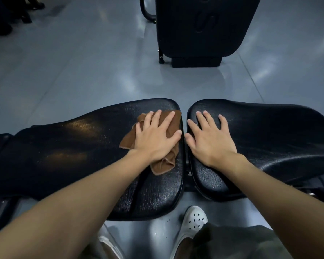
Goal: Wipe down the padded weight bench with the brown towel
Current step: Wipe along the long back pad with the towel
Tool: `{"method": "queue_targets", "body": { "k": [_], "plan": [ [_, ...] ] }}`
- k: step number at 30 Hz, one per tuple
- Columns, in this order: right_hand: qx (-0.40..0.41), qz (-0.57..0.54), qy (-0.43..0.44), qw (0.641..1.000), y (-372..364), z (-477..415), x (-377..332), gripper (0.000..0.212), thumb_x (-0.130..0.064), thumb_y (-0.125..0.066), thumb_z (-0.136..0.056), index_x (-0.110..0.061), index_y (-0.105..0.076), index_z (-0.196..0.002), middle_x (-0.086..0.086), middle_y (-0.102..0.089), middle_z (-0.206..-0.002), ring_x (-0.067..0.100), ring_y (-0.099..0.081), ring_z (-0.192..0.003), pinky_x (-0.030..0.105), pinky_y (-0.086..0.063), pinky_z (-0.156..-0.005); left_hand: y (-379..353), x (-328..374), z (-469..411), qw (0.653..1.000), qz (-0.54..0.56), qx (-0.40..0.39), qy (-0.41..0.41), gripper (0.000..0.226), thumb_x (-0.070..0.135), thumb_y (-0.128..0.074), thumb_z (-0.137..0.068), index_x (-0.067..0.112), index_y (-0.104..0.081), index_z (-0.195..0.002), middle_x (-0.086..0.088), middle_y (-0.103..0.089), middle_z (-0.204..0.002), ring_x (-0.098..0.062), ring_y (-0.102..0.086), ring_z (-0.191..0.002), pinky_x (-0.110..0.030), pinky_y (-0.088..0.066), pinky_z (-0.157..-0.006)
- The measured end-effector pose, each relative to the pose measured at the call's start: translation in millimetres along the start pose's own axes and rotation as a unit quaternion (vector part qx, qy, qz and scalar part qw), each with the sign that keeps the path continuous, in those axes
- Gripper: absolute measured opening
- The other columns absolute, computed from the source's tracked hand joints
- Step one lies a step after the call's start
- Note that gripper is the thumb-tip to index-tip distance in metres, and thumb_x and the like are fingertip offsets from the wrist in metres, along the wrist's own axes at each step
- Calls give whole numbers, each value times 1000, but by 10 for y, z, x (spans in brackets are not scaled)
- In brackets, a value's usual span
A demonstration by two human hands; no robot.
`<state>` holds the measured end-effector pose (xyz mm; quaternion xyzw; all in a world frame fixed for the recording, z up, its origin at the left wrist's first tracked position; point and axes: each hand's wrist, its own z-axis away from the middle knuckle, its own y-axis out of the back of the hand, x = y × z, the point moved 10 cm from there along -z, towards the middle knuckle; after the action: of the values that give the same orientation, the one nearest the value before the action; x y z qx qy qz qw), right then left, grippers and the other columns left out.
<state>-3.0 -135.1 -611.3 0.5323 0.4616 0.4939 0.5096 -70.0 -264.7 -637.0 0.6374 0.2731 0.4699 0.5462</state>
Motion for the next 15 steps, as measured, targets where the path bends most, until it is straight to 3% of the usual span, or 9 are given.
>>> {"method": "queue_targets", "body": {
  "k": [10, 15],
  "plan": [
    [14, -2, -3, 1000, 0, -15, 18, 64, -56, -11, -97, -27, -30, -151, 8, -22, -162, 25, -10, -151, 57, -7, -117, 65, -203, -950, 995, 46, -21, 85, 57, 56, -23, -93, 44, -23, -149, 1, -22, -161, -24, -7, -149, -63, -6, -115],
    [12, 1, -5, 1000, 3, -20, 27, 63, -56, -13, -97, -27, -30, -151, 7, -23, -162, 24, -11, -151, 57, -8, -117, 89, -178, -666, 998, 46, 2, 38, 52, 44, -21, -100, 40, -24, -152, 7, -17, -164, -16, -6, -150, -55, -9, -119]
  ]
}}
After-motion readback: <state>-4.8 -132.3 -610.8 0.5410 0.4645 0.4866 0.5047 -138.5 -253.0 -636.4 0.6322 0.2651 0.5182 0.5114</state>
